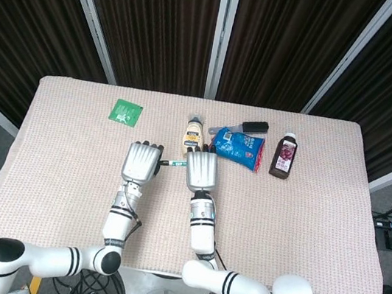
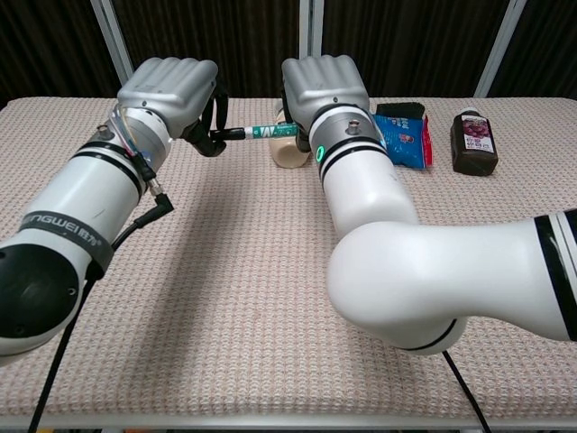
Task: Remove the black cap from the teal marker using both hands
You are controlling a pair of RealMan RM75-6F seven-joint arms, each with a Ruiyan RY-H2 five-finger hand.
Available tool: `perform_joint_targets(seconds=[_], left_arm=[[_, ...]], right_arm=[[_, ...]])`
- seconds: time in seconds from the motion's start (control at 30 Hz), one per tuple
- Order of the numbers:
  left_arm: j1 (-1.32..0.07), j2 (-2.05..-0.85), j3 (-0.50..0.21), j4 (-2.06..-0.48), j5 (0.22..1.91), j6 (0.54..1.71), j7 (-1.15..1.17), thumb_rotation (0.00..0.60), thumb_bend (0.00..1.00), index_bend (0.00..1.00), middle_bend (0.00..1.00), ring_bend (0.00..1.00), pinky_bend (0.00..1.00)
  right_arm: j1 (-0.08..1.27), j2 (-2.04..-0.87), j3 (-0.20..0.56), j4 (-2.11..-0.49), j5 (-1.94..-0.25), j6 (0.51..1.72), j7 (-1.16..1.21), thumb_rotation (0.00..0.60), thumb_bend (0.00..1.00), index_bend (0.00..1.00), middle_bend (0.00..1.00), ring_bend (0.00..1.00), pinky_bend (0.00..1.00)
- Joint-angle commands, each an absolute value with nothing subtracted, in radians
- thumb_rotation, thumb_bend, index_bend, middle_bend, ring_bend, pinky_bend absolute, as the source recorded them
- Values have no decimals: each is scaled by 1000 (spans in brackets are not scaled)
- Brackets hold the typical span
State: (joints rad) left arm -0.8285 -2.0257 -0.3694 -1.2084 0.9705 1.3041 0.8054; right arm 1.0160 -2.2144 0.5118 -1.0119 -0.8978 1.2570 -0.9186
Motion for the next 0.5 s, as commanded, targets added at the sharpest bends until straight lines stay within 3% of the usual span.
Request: perform_joint_targets(seconds=[0.03,0.5], left_arm=[[-827,-2027,-366,-1205,973,1304,804,600,319,607,621,553,643],[-801,-2018,-357,-1186,1001,1315,746,600,314,651,674,605,672]], right_arm=[[1014,-2214,510,-1014,-898,1258,-919,600,327,636,574,328,295],[994,-2189,509,-1036,-893,1267,-913,600,327,636,574,328,295]])
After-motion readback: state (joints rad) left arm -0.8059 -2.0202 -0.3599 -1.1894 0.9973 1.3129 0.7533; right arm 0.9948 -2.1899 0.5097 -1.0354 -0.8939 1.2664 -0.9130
